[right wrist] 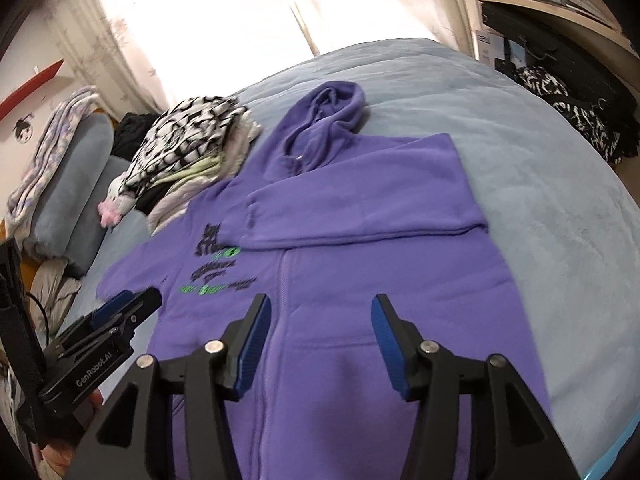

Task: Fold large clothes
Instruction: 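Move the left tool to the other sleeve cuff of the hoodie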

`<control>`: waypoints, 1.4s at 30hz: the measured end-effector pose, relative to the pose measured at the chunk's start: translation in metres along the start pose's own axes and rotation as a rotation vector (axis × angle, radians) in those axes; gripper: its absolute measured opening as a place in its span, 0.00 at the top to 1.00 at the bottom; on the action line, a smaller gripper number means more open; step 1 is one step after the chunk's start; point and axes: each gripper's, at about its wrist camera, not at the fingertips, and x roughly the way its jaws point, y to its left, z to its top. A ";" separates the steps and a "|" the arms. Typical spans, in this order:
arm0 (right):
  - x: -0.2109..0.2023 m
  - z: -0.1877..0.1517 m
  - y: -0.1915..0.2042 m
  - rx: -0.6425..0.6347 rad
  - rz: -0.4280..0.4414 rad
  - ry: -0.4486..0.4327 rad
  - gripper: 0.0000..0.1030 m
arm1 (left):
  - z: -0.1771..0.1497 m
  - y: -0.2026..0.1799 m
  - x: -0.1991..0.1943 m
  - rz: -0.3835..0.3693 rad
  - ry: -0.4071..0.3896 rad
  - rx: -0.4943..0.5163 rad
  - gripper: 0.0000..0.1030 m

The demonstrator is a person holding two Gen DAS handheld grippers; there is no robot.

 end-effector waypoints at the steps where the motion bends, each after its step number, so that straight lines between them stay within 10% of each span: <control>1: 0.000 -0.003 0.004 -0.007 0.002 0.001 0.46 | -0.002 0.003 -0.003 0.002 -0.003 -0.002 0.46; 42: 0.146 -0.013 0.280 -0.381 0.106 0.061 0.46 | -0.048 0.317 0.042 -0.021 0.022 -0.515 0.45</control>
